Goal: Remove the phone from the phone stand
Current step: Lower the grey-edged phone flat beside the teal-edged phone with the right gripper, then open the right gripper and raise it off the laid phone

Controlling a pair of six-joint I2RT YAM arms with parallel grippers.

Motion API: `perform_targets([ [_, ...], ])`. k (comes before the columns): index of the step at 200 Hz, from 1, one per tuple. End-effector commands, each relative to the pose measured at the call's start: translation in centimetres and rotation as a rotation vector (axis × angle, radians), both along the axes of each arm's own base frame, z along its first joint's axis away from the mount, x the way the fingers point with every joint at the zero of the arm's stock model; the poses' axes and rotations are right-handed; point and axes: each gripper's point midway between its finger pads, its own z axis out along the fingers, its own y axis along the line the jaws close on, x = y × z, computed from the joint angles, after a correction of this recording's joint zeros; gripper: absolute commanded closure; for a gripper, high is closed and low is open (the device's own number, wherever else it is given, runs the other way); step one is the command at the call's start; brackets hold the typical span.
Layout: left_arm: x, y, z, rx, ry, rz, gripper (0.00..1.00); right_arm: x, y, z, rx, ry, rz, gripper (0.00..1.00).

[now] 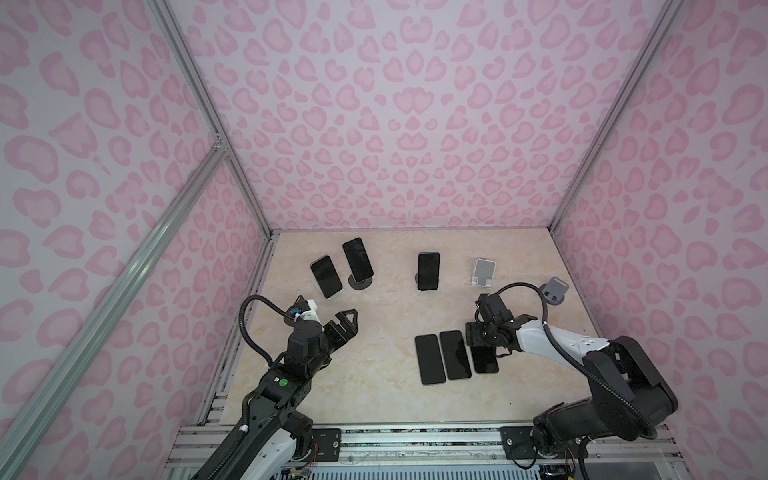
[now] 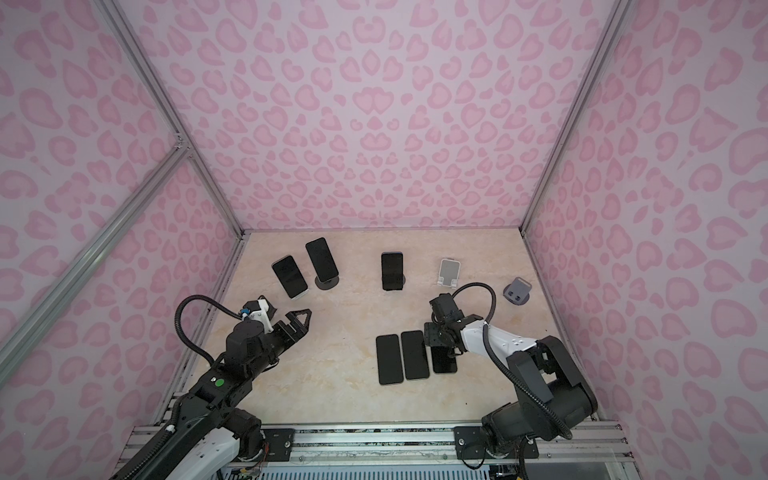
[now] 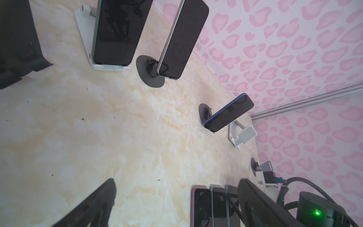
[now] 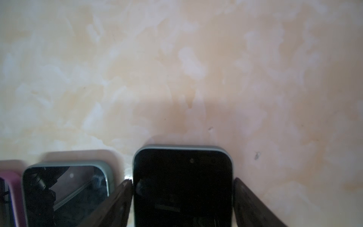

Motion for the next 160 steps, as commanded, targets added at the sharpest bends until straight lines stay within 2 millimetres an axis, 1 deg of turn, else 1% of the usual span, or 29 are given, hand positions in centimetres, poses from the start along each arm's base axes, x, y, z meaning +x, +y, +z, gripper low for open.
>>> perform_targets([
  [1, 0.3, -0.2, 0.6, -0.010, -0.025, -0.006, 0.00, -3.8, 0.5, -2.0, 0.038, 0.180, 0.004, 0.20],
  [25, 0.2, -0.2, 0.7, -0.002, -0.028, -0.011, 0.00, -3.5, 1.0, -1.6, 0.068, 0.169, -0.003, 0.20],
  [50, 0.1, -0.1, 0.3, -0.004, -0.024, -0.005, 0.00, -3.2, 1.5, -0.7, 0.110, 0.151, -0.008, 0.19],
  [76, 0.0, -0.1, 0.0, -0.010, -0.018, -0.007, 0.00, -3.1, 1.4, 0.1, 0.127, 0.135, -0.023, 0.19],
  [88, 0.0, -0.2, 0.4, -0.018, -0.025, -0.012, 0.00, -3.0, 1.4, 0.5, 0.135, 0.126, -0.024, 0.18],
  [120, 0.0, -0.1, 1.5, -0.012, -0.044, -0.010, 0.00, -1.7, 0.5, 2.9, 0.114, 0.048, -0.049, 0.15],
  [160, -0.1, -0.4, 2.6, 0.008, -0.035, -0.036, 0.00, 0.4, 0.8, 6.4, 0.135, -0.065, -0.034, 0.15],
])
